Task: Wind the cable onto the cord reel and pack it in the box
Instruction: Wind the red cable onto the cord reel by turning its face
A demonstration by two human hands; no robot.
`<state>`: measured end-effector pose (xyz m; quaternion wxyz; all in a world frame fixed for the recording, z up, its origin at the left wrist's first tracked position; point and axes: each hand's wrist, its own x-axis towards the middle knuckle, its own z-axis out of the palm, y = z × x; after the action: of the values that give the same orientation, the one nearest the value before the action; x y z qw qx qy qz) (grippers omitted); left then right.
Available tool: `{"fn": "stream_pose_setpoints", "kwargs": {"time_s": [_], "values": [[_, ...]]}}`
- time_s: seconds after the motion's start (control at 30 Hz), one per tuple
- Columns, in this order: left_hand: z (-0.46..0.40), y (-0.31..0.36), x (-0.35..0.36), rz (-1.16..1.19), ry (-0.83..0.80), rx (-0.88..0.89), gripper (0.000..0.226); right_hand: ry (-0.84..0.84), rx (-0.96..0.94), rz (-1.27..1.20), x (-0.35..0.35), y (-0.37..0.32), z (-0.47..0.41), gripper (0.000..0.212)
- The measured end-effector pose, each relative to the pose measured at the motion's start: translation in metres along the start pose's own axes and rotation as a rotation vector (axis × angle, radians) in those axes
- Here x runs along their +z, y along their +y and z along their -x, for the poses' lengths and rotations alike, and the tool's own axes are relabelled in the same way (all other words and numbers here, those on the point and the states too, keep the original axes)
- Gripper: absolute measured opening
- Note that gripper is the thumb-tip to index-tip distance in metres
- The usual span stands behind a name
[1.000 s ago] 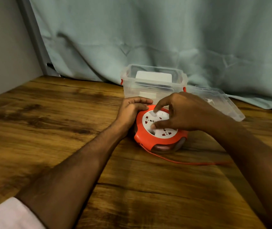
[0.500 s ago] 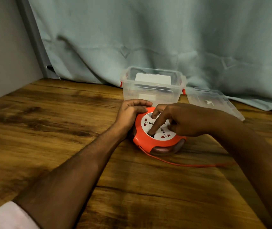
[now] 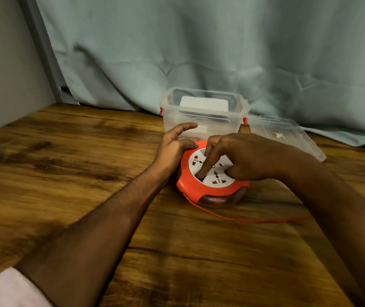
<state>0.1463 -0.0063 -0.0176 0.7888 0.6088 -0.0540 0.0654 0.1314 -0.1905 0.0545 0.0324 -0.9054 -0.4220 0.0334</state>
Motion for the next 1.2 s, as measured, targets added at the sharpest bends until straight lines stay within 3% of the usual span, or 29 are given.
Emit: {"fn": "stream_pose_setpoints", "kwargs": {"time_s": [0.17,0.4,0.5,0.57,0.67,0.7,0.8,0.9,1.2], "values": [[0.004,0.004,0.002,-0.018,0.009,-0.030,0.054,0.009,0.076,0.092,0.000,-0.003,0.001,0.058],[0.006,0.006,0.003,-0.075,0.000,-0.014,0.046,0.151,0.245,0.070,0.011,-0.005,-0.006,0.083],[0.005,0.006,0.002,-0.132,0.002,-0.013,0.042,0.169,0.299,0.022,0.013,-0.007,-0.007,0.082],[0.005,0.004,0.001,-0.150,0.024,-0.021,0.044,0.151,0.242,0.045,0.006,-0.008,-0.005,0.071],[0.002,0.002,0.001,-0.188,0.070,-0.030,0.050,0.150,0.123,0.230,-0.012,-0.005,0.005,0.021],[0.001,0.002,0.002,-0.211,0.077,-0.024,0.050,0.133,0.099,0.303,-0.016,-0.004,0.007,0.020],[0.001,0.000,0.001,-0.244,0.072,-0.020,0.046,0.031,0.075,0.236,-0.015,-0.006,0.007,0.022],[0.003,0.000,0.001,-0.248,0.051,-0.021,0.044,-0.019,0.035,0.007,-0.005,-0.007,0.001,0.042],[0.007,0.004,0.002,-0.287,0.004,-0.021,0.047,-0.047,0.003,-0.105,-0.002,0.006,0.000,0.063]]}}
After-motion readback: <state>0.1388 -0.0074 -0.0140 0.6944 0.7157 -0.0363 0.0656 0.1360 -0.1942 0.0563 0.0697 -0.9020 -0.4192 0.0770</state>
